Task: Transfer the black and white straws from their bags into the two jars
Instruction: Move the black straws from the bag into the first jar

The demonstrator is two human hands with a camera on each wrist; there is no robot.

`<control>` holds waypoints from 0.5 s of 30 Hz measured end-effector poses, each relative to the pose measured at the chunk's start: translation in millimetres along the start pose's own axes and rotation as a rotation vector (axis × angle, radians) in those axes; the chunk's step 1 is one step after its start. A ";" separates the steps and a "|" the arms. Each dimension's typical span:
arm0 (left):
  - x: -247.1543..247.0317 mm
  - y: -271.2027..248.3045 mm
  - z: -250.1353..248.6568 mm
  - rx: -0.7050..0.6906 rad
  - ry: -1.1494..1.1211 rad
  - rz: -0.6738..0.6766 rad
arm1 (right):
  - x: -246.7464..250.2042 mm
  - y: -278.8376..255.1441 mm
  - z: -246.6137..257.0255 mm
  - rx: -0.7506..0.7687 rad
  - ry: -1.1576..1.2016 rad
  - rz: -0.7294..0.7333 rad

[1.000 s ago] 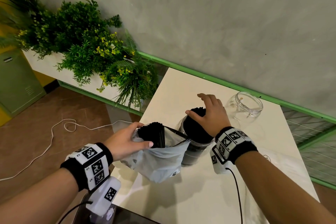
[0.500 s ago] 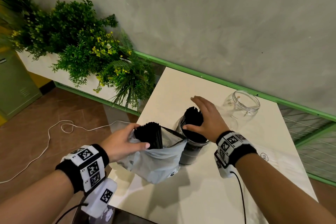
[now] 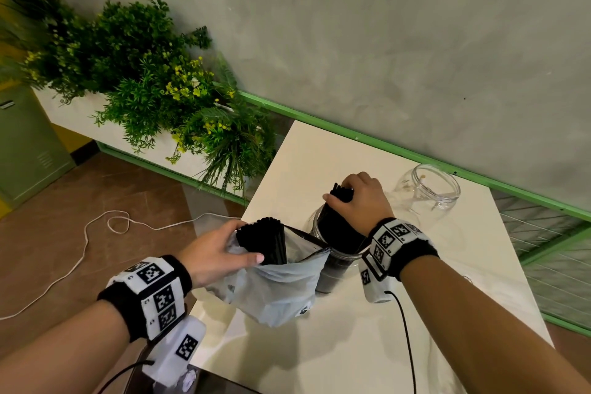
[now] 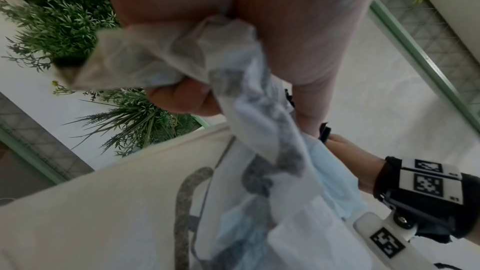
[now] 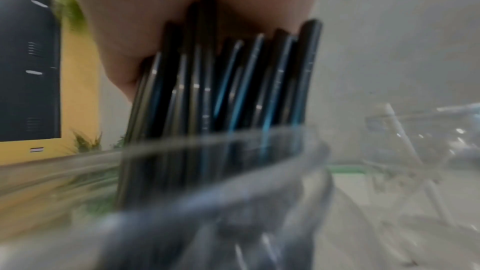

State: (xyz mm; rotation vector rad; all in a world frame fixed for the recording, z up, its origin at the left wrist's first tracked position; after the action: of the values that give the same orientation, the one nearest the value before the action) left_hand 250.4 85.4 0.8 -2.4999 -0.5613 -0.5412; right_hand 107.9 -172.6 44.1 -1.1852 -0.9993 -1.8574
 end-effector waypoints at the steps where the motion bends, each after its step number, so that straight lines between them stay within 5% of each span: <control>1: -0.1 0.3 -0.3 -0.004 -0.005 0.003 | -0.4 -0.7 -1.3 -0.014 0.057 0.016; 6: -0.5 0.1 -2.5 -0.017 -0.034 0.014 | 5.8 -3.6 -4.3 -0.034 0.200 -0.092; 11: -0.1 0.9 -1.9 -0.022 -0.015 0.012 | -5.2 -0.4 -14.5 -0.018 0.189 0.115; 15: 0.1 0.9 -1.5 -0.024 -0.016 0.020 | 2.3 -4.2 -18.1 -0.040 0.204 0.041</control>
State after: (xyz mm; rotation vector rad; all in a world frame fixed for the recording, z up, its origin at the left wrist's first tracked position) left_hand 250.6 83.8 1.7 -2.5323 -0.5387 -0.5236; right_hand 96.5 -187.0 40.2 -1.0071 -0.8229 -1.9294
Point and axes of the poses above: each hand's wrist, its own y-axis towards the middle knuckle, its own x-axis out of the back of the hand, z = x × y, the point moved 3 cm from there along y, towards the middle knuckle, and after that the axes turned 14 degrees about x, right-handed, at the moved point
